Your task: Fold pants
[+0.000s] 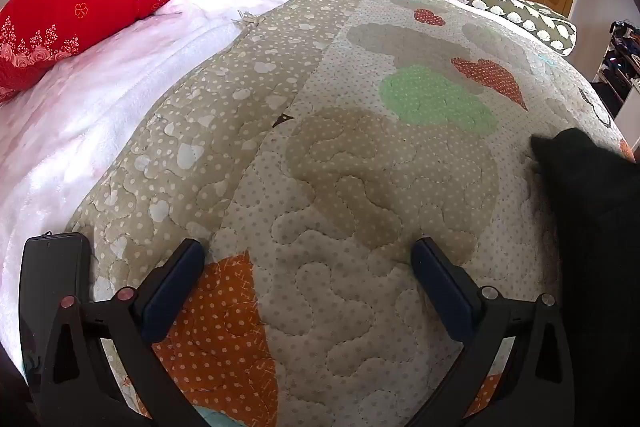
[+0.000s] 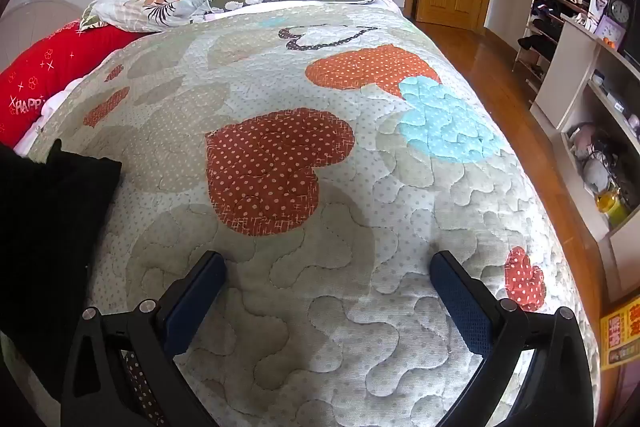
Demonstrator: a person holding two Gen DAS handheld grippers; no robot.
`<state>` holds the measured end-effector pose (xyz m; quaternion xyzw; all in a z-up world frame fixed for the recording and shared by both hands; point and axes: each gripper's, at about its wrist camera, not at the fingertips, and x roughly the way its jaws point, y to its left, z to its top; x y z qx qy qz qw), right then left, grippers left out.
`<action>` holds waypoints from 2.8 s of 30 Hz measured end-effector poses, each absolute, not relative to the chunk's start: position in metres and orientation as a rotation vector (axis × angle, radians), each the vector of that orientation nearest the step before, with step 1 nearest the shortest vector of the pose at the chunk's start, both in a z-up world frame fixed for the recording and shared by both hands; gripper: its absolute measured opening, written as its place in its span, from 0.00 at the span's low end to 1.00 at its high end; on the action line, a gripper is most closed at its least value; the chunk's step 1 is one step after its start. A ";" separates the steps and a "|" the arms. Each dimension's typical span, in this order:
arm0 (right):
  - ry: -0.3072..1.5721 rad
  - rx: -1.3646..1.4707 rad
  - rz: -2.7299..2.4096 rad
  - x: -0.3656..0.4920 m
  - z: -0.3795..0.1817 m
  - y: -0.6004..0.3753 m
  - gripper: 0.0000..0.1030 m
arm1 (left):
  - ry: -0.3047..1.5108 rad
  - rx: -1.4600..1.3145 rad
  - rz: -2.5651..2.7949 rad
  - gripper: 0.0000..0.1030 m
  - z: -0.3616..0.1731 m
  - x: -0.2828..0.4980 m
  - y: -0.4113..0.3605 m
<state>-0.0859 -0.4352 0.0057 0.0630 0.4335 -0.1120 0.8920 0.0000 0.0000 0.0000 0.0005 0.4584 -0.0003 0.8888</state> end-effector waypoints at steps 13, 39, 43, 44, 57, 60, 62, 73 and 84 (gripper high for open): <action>0.899 0.129 -0.234 -0.084 0.004 -0.433 1.00 | 0.951 0.001 -0.001 1.00 0.000 0.000 0.000; 0.897 0.130 -0.240 -0.078 -0.003 -0.429 1.00 | 0.994 0.011 0.013 1.00 0.002 0.000 -0.002; 0.906 0.114 -0.248 -0.076 -0.003 -0.426 1.00 | 1.018 -0.025 0.046 1.00 0.019 -0.013 0.005; 0.908 0.119 -0.244 -0.076 -0.002 -0.427 1.00 | 1.000 -0.043 0.062 1.00 0.025 -0.020 0.009; 0.757 0.198 -0.226 -0.162 0.059 -0.422 1.00 | 0.810 0.006 -0.055 1.00 0.092 -0.094 -0.035; 0.734 0.207 -0.182 -0.169 0.069 -0.412 1.00 | 0.803 0.012 -0.075 1.00 0.093 -0.101 -0.047; 0.726 0.197 -0.157 -0.171 0.073 -0.405 1.00 | 0.797 0.024 -0.083 1.00 0.093 -0.106 -0.057; 0.739 0.214 -0.064 -0.169 0.068 -0.384 1.00 | 0.794 0.052 -0.103 1.00 0.090 -0.117 -0.079; 0.759 0.221 -0.062 -0.162 0.063 -0.385 1.00 | 0.806 0.047 -0.112 1.00 0.087 -0.119 -0.083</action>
